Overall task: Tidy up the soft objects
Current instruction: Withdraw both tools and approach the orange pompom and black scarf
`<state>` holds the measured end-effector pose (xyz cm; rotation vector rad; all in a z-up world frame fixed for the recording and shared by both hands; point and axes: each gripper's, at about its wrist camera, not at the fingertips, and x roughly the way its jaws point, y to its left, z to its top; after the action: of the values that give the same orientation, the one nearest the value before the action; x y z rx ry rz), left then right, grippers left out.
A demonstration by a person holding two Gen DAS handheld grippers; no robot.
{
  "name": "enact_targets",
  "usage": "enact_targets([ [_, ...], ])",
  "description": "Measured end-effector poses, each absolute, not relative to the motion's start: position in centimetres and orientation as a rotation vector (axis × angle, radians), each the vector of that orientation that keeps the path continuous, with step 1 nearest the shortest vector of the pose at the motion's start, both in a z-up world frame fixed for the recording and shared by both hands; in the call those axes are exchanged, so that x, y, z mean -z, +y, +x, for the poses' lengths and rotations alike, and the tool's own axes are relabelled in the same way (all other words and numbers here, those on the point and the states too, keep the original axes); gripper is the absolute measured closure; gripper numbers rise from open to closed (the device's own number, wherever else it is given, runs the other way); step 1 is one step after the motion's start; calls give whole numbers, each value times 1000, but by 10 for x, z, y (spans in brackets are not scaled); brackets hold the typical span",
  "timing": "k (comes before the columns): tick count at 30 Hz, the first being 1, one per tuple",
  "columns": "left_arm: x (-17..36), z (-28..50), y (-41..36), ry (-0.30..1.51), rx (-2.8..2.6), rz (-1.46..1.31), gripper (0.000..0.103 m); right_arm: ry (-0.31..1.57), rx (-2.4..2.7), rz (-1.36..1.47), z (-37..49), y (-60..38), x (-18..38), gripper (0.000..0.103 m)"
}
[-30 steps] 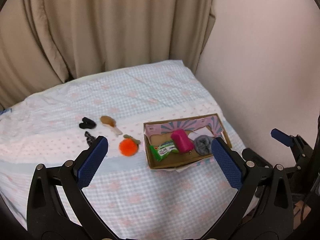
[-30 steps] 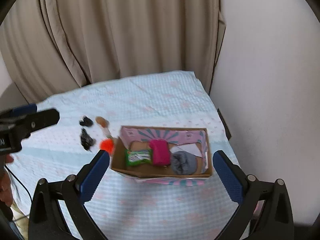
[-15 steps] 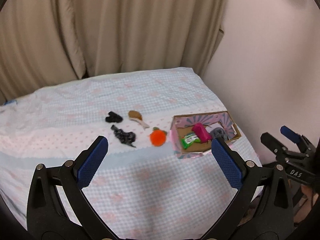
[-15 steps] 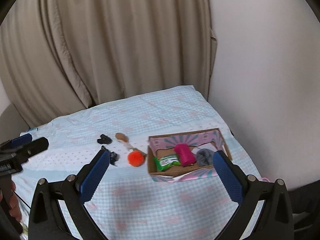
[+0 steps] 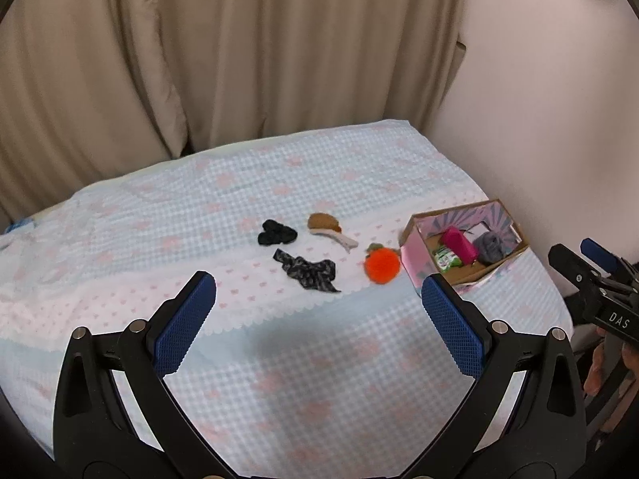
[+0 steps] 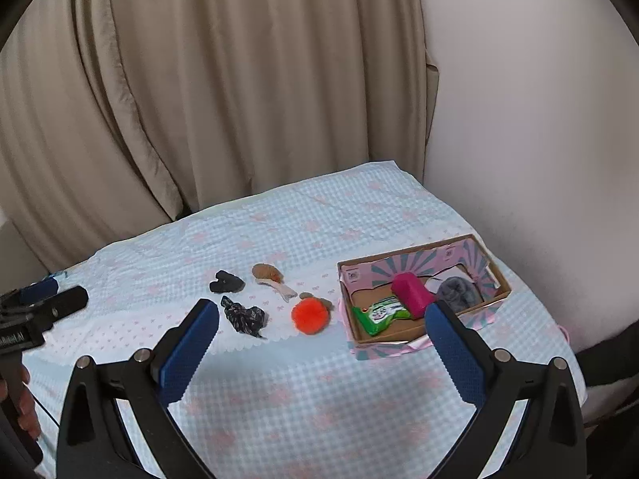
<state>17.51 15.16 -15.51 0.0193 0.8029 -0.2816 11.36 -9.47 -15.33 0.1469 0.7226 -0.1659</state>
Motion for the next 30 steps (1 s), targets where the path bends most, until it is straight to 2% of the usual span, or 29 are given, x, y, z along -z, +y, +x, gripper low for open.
enact_targets([
  [9,237,235,139,800,390,81,1,765,162,193,168,-67,219,0],
  [25,427,348,111,901,388,79,2,861,202,237,273,-69,387,1],
  [30,470,367,94,907,382,125,2,880,244,246,299,-84,428,6],
])
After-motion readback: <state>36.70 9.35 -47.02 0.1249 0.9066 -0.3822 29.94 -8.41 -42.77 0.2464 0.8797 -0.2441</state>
